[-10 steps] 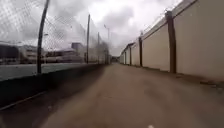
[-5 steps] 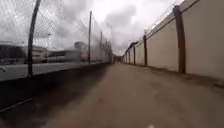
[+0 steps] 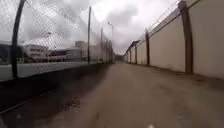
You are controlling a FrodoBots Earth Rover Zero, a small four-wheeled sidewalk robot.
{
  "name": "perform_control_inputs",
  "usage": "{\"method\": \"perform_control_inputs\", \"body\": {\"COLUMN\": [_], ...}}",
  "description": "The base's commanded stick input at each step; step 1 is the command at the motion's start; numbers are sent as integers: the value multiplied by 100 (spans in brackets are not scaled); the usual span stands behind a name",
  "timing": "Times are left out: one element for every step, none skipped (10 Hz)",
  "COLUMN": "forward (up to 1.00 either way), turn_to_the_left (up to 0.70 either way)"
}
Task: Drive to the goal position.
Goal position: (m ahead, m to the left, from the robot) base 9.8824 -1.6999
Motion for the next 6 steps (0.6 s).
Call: {"method": "perform_control_inputs", "body": {"forward": [70,70,70,70,70,70], "turn_to_the_left": [-1,0,0,0,0,0]}}
